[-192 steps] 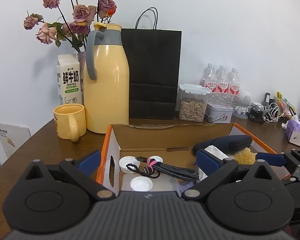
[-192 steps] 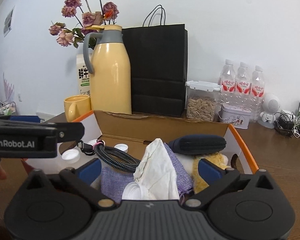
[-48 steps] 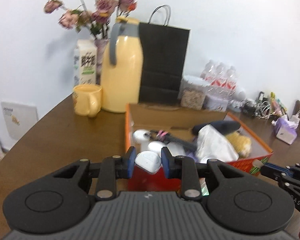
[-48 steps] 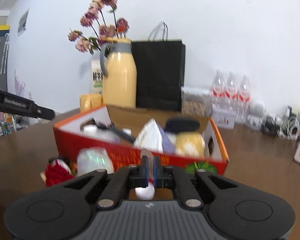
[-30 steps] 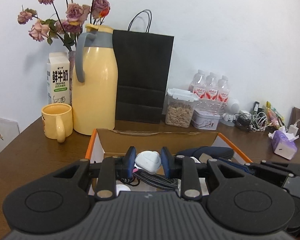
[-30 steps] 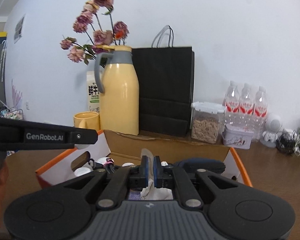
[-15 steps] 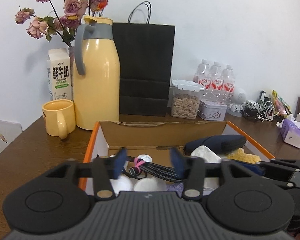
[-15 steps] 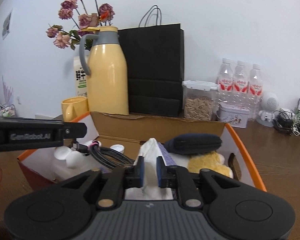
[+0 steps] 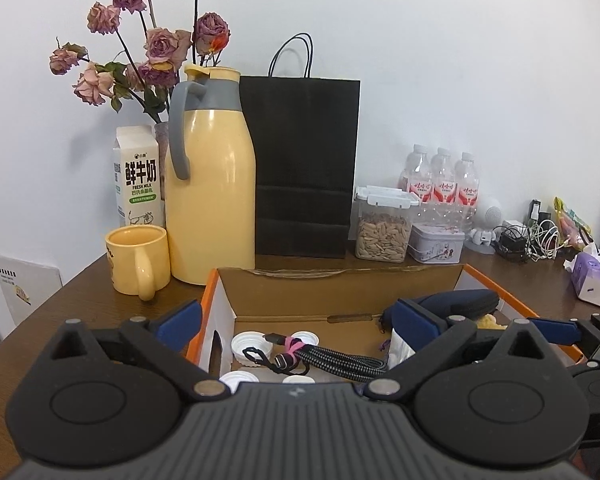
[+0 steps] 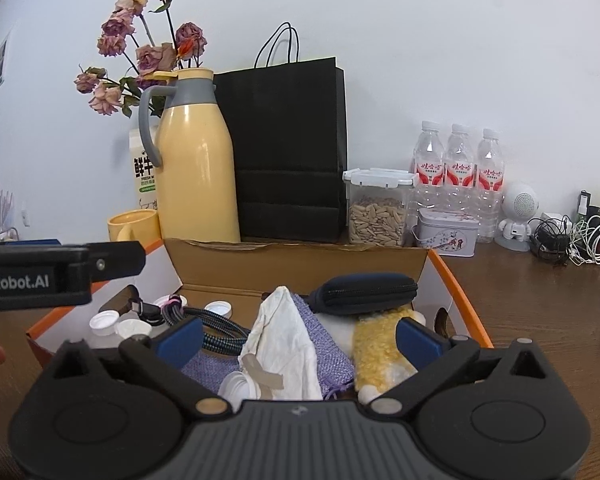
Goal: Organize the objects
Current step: 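Open both grippers to drop the items into the box, then grasp the black charging cable with the right gripper while the left gripper grasps the beige block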
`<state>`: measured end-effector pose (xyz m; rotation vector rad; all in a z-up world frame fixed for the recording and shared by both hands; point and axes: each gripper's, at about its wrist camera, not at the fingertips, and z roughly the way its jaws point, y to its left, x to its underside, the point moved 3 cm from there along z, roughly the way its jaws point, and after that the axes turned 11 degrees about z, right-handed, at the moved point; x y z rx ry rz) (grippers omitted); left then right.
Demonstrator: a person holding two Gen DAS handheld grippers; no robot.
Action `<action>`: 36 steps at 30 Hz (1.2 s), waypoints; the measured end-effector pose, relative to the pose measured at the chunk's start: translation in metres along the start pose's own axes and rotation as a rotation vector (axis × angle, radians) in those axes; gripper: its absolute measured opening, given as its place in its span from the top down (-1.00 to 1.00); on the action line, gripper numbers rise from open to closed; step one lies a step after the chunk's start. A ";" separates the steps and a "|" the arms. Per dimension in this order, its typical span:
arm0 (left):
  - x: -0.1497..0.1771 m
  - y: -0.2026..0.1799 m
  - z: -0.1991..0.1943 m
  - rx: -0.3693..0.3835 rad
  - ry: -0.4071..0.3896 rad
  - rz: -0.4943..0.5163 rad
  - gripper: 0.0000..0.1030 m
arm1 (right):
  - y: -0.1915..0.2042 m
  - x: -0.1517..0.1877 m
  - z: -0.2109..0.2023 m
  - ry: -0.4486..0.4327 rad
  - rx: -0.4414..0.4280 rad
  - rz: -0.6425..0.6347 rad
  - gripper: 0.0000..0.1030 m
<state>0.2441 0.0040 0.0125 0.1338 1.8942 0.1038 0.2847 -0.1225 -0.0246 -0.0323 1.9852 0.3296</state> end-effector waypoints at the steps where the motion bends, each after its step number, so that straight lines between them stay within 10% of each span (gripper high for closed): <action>1: 0.000 0.000 -0.001 0.000 -0.002 -0.002 -1.00 | 0.000 0.000 -0.001 -0.002 -0.001 0.001 -1.00; 31: 0.028 0.042 -0.082 -0.049 0.101 0.041 -1.00 | 0.013 0.040 -0.079 0.139 -0.053 -0.109 -0.99; 36: 0.053 0.053 -0.088 -0.055 0.167 0.034 -1.00 | 0.020 0.062 -0.079 0.209 -0.084 -0.110 -0.70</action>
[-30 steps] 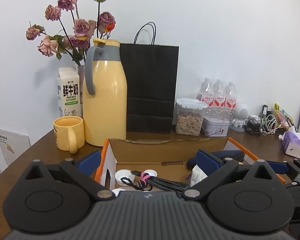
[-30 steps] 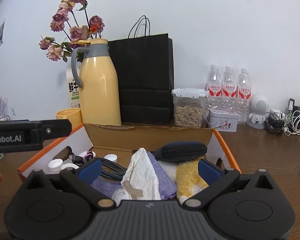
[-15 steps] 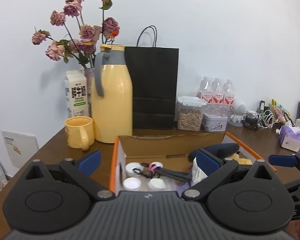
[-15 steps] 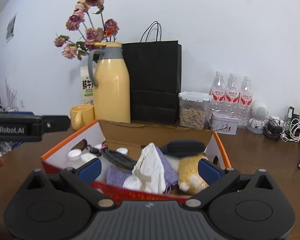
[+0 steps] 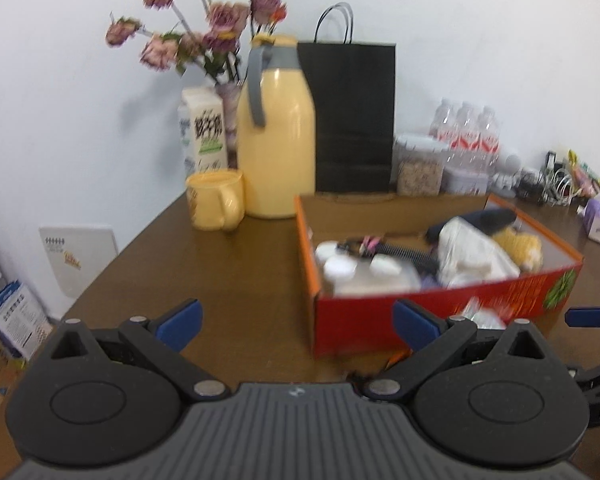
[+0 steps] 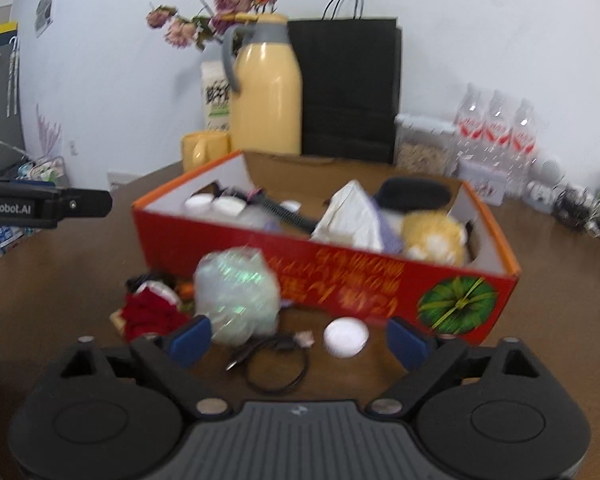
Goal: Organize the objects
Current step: 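Grasp the black charging cable with the right gripper while the left gripper grasps the beige block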
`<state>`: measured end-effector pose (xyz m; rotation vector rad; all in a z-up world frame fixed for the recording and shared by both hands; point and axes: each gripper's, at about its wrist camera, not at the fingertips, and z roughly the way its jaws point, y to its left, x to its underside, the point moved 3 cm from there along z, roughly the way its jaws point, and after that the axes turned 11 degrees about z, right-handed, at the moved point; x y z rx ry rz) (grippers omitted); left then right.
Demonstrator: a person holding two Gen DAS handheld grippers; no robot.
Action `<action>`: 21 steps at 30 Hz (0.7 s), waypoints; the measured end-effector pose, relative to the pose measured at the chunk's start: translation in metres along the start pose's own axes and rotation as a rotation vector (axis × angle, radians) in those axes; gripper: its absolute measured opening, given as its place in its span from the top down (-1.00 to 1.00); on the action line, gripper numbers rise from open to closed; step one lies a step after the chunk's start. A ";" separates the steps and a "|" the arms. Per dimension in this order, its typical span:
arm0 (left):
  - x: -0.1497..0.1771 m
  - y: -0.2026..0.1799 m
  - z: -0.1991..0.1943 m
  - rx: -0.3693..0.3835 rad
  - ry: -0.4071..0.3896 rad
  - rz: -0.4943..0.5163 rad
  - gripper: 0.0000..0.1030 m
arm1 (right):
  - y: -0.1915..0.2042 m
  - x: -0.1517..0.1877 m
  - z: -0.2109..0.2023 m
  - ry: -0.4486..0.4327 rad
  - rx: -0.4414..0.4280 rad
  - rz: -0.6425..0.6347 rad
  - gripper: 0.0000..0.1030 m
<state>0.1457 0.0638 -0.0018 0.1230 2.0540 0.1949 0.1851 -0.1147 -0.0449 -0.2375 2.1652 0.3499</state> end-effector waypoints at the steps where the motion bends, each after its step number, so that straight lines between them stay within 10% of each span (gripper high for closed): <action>1: 0.005 0.002 0.000 0.000 0.010 -0.004 -1.00 | 0.003 0.003 0.002 0.012 -0.012 0.002 -0.52; 7: 0.025 0.013 -0.007 0.003 0.041 -0.037 -1.00 | 0.014 0.010 0.020 0.085 -0.034 0.028 0.26; 17: 0.046 0.003 0.000 0.055 0.096 -0.003 -1.00 | 0.022 0.012 0.035 0.113 -0.008 0.043 0.36; 21: 0.049 -0.009 0.006 0.079 0.109 0.015 -1.00 | 0.020 0.014 0.034 0.102 0.000 0.032 0.77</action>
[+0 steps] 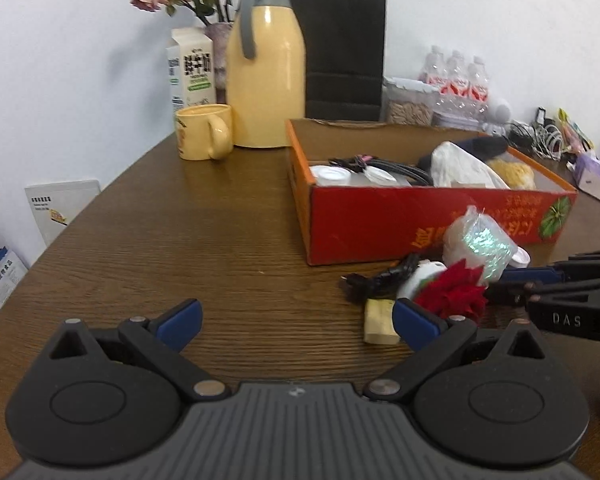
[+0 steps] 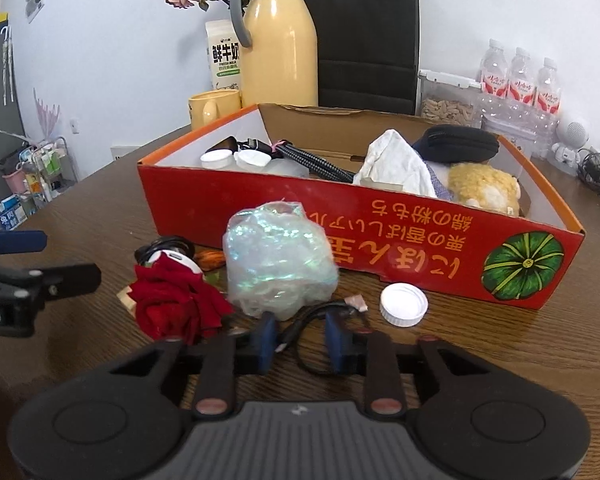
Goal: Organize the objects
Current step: 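Grasp the black charging cable with the right gripper while the left gripper grasps the beige block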
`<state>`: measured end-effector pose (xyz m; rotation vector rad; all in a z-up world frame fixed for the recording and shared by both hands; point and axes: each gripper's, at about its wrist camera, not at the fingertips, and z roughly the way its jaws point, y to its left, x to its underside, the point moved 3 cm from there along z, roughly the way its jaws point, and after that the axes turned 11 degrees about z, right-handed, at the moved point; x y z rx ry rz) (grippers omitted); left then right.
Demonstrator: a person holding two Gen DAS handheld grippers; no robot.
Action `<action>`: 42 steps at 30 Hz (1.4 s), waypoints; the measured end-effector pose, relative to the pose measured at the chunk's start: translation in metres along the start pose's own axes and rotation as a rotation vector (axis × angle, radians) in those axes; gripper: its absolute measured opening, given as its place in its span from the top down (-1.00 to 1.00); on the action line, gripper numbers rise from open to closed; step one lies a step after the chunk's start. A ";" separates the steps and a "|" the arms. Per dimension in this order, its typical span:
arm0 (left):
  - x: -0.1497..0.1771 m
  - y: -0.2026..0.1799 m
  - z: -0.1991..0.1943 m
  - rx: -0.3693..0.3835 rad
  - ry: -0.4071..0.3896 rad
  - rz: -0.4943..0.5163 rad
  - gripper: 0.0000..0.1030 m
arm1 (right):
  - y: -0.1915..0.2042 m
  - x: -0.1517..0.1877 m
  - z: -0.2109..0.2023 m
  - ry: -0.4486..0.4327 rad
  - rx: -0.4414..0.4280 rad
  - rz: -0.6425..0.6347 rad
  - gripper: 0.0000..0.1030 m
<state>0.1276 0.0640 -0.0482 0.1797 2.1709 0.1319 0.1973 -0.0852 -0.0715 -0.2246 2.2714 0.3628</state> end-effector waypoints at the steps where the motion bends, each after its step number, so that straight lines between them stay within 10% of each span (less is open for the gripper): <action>1: 0.000 -0.002 0.001 0.003 0.000 0.004 -1.00 | -0.002 0.000 -0.001 -0.002 -0.002 0.002 0.80; 15: -0.002 -0.019 0.013 0.017 0.032 0.053 -0.94 | -0.019 0.009 -0.029 -0.065 -0.029 0.040 0.87; 27: -0.003 -0.033 0.026 0.086 0.059 0.064 -0.04 | -0.032 0.015 -0.048 -0.108 -0.024 0.068 0.87; 31: -0.002 -0.036 0.024 0.136 0.040 0.061 0.59 | -0.032 0.016 -0.049 -0.110 -0.028 0.069 0.87; 42: -0.004 -0.035 -0.009 0.110 -0.031 0.080 0.59 | -0.033 0.014 -0.059 -0.144 -0.035 0.066 0.87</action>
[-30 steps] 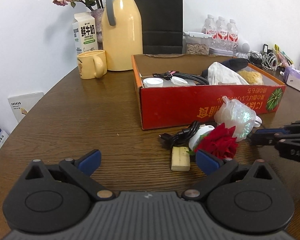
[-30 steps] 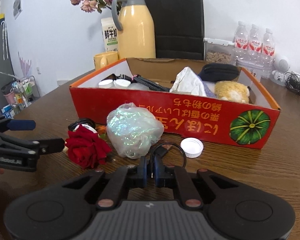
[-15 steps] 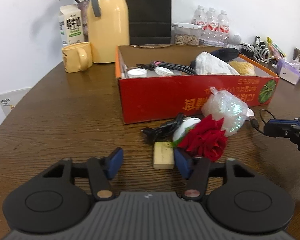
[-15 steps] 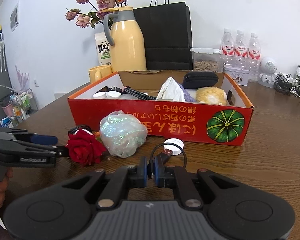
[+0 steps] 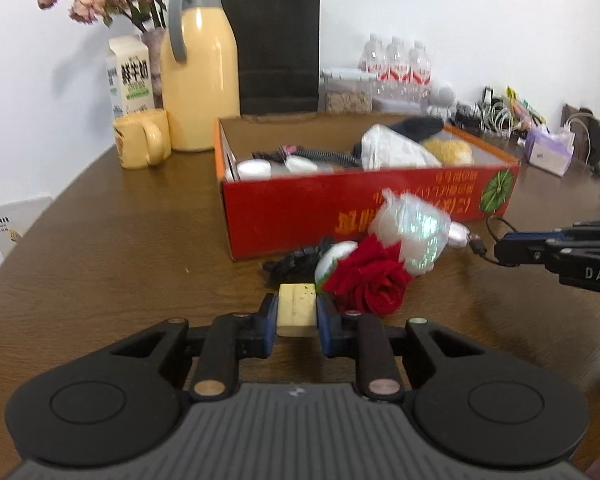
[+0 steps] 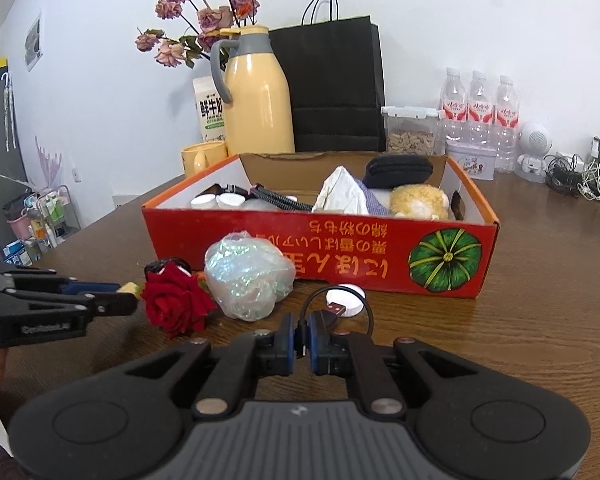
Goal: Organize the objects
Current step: 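Grasp the black charging cable with the right gripper while the left gripper grasps the beige block, then carry the black cable and beige block over the box and lower them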
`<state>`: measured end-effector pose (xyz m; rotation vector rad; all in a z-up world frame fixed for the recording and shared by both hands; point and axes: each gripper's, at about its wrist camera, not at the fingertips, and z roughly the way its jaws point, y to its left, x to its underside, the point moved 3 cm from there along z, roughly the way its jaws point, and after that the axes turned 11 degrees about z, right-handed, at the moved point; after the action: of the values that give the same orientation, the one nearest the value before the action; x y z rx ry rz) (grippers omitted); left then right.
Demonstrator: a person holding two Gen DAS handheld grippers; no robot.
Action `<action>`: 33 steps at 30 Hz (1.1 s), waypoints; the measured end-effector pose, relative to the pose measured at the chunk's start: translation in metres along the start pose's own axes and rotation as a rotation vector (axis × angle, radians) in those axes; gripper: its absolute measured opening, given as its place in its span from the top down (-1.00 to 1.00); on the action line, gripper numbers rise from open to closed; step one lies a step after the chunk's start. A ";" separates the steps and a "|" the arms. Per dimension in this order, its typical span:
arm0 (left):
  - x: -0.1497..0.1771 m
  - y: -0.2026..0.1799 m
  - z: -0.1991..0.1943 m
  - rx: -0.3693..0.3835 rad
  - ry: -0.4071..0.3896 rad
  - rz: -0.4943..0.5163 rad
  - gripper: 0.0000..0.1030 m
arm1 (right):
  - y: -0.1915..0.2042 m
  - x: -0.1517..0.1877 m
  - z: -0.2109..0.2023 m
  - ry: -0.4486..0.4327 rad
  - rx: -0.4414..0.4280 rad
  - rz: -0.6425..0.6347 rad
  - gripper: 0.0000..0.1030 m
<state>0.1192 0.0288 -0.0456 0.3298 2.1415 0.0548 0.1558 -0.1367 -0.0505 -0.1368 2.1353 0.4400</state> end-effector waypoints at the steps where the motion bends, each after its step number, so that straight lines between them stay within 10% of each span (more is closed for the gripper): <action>1: -0.003 0.002 -0.005 -0.008 -0.015 -0.002 0.59 | 0.000 -0.002 -0.002 -0.008 -0.001 -0.003 0.87; 17: -0.102 0.002 -0.004 -0.061 -0.258 -0.015 0.59 | 0.023 -0.075 0.013 -0.174 -0.021 -0.072 0.87; 33: -0.137 0.016 0.062 -0.109 -0.257 -0.107 0.59 | 0.024 -0.112 0.088 -0.157 -0.004 -0.065 0.87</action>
<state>0.2456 0.0037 0.0334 0.1497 1.8900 0.0636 0.2817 -0.0907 0.0023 -0.1682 1.9706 0.4036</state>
